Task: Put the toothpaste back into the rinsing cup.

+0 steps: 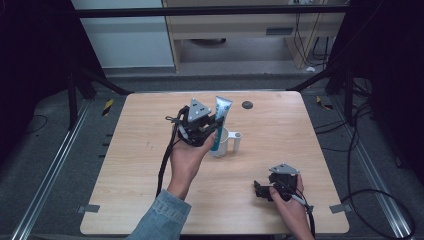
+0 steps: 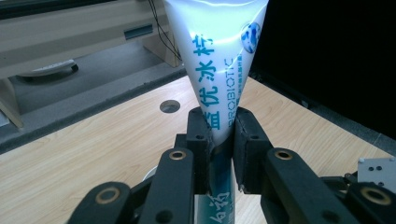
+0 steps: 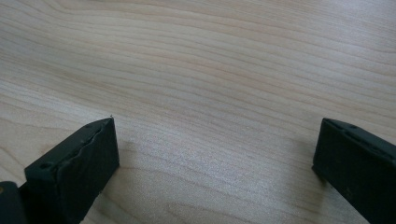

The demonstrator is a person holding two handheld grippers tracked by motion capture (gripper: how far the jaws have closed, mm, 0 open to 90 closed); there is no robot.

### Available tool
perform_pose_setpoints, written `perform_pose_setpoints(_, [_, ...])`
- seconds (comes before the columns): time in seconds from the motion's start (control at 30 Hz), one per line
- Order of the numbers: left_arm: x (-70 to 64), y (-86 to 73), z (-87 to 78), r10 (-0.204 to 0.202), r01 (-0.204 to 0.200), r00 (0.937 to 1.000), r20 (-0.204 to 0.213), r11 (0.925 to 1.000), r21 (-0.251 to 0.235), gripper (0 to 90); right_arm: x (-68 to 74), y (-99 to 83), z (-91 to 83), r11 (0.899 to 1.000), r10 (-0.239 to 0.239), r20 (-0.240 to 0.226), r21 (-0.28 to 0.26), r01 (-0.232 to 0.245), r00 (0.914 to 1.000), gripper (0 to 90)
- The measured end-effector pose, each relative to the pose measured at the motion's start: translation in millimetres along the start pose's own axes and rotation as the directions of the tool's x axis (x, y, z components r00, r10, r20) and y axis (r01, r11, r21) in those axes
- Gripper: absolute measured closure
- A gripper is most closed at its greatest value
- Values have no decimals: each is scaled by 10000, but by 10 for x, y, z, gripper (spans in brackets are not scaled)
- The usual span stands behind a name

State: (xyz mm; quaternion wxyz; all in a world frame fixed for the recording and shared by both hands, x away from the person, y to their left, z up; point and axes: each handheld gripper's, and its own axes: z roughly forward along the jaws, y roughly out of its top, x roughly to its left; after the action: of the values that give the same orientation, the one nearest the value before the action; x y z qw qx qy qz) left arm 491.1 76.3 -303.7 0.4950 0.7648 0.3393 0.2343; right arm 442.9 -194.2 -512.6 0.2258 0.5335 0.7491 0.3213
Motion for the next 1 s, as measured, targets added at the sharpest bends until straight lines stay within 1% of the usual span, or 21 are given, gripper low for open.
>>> perform_pose_setpoints(0.07, [-7, 13, 12, -48, 48, 10000, -10, 9999, -99, 780, -3, 0, 1, 10000, -41, 21, -3, 41, 10000, 4])
perform_pose_setpoints(0.17, [-3, 18, 24, -24, 24, 10000, -26, 10000, -80, 780, -3, 0, 1, 10000, -42, 20, 1, 42, 10000, 4])
perform_pose_setpoints(0.27, [5, 21, 37, -123, 123, 9999, 14, 9998, -172, 780, -3, 0, 1, 10000, -45, 20, 0, 45, 10000, 4])
perform_pose_setpoints(0.43, [12, 30, 52, -109, 109, 9999, 20, 9998, -152, 780, -3, 1, 1, 10000, -48, 5, -16, 48, 10000, 4])
perform_pose_setpoints(0.57, [16, 44, 75, -150, 150, 9999, 9, 9996, -232, 780, -3, 0, 1, 10000, -41, 4, -15, 41, 10000, 4])
perform_pose_setpoints(0.8, [6, 98, 113, -121, 121, 9999, 2, 9994, -339, 780, -3, 0, 1, 10000, -46, 6, -17, 46, 10000, 4])
perform_pose_setpoints(0.87, [-9, 115, 126, -13, 12, 10000, -12, 9993, -376, 780, -3, 0, 1, 10000, -43, 6, -16, 43, 10000, 4])
perform_pose_setpoints(1.0, [-15, 130, 145, 76, -78, 10000, -43, 9991, -424, 780, -3, 0, 1, 10000, -42, 4, -16, 42, 10000, 4])
